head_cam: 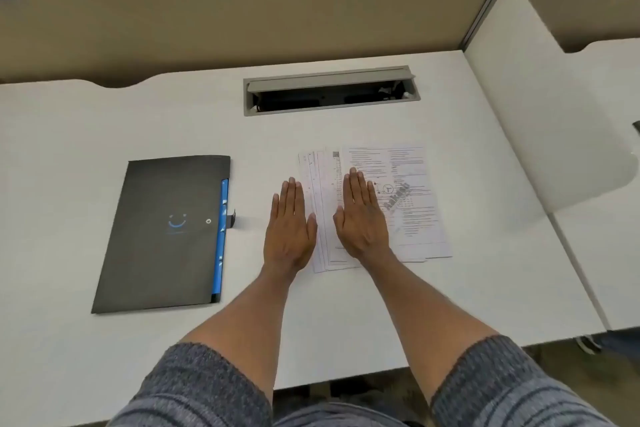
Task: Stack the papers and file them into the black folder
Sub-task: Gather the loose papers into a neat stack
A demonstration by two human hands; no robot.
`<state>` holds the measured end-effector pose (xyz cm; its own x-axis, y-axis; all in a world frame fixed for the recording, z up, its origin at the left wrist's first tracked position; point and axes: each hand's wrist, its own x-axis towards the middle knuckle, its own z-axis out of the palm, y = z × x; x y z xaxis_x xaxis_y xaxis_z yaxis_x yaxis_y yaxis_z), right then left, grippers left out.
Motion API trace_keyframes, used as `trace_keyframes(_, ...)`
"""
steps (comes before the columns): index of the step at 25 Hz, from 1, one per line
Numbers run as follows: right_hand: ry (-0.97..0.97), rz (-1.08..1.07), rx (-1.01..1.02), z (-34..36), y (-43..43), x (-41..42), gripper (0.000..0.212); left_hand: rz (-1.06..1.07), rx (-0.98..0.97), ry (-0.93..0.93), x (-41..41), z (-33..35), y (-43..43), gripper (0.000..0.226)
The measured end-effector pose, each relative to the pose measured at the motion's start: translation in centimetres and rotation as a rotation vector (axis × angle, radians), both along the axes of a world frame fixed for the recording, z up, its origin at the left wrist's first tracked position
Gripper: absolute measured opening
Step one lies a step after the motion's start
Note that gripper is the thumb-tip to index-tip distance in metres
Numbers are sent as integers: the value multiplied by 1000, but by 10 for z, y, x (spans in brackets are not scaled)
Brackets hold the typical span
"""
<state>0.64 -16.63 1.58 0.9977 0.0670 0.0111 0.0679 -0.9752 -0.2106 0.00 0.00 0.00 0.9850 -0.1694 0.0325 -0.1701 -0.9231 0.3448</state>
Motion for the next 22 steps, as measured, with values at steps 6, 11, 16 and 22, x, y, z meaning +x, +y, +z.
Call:
trace_keyframes(6,47,-68,-11,-9,-30,-6,64,29,9,50,-3,-1,-16,63)
trace_keyframes(11,77,-151,-62,-10,-78,9,66,168,-49,55,6,8,-44,64)
trace_keyframes(16,41,-235,-38,-6,-119,22,69,307,-126,52,22,20,-68,62)
trace_keyframes(22,131,-425,-63,0,-153,34,79,763,-309,199,40,29,-90,63)
